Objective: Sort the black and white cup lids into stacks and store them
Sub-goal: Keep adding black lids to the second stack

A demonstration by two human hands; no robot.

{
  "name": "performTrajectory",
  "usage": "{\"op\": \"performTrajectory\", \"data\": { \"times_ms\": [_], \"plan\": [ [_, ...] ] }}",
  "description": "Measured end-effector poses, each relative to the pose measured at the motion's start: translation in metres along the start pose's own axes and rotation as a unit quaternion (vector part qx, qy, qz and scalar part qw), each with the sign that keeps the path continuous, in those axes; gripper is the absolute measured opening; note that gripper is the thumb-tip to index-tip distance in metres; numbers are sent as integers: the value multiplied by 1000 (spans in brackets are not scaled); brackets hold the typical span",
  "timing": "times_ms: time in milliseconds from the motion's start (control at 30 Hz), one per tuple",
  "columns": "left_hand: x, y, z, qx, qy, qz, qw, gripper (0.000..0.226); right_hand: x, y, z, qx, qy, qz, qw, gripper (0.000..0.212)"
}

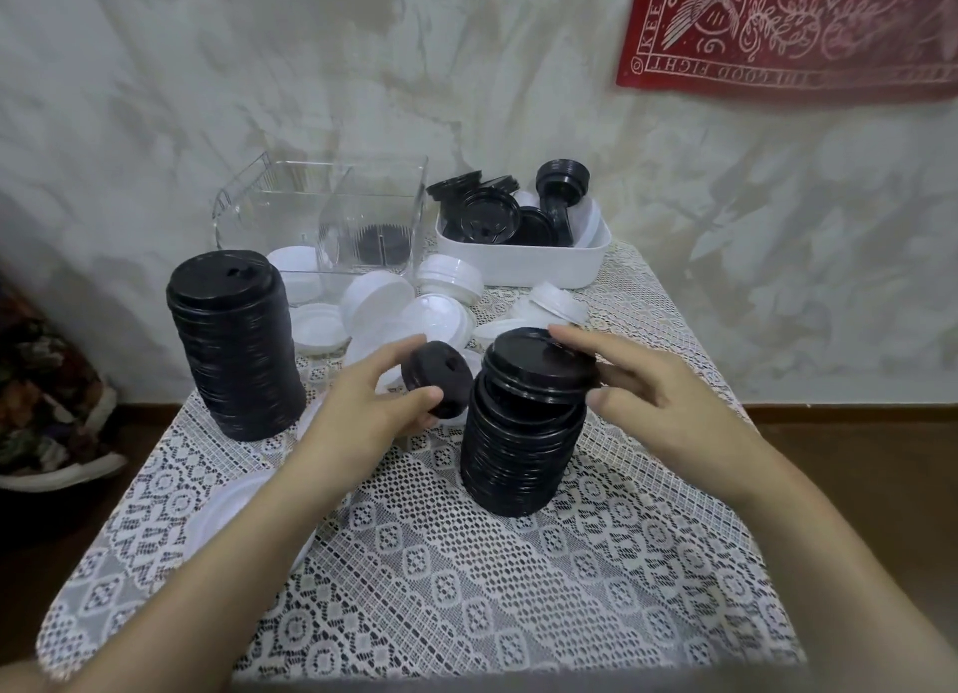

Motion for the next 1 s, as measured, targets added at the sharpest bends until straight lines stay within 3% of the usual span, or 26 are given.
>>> {"op": "performTrajectory", "data": {
  "times_ms": [133,300,367,500,633,1000],
  "plan": [
    [-5,-5,-3,51,-16,177,983,55,-1,-4,-2,13,-15,-10,1000,60],
    [-2,-34,-17,185,-75,379,904,47,0,-5,-1,16,-25,-14,999,77],
    [3,-45,-26,229,-76,353,904,42,1,-5,0,15,-25,-21,999,82],
    [20,-41,-31,179,11,210,961,50,9,-3,1,2,-6,-40,999,78],
    [30,-31,-30,163,44,200,965,67,10,-6,1,-2,-3,-41,999,75],
    [43,-26,-28,160,70,140,975,64,11,-25,2,7,-9,46,999,73]
  ]
}}
Point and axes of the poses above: each hand's wrist, its own z-axis towards the middle knuckle, its own x-axis out of the palm, y = z × x, the point moved 8 cm from there along z, towards the middle knuckle, and after that the axes turned 1 degree about y, right-handed, at the moved point
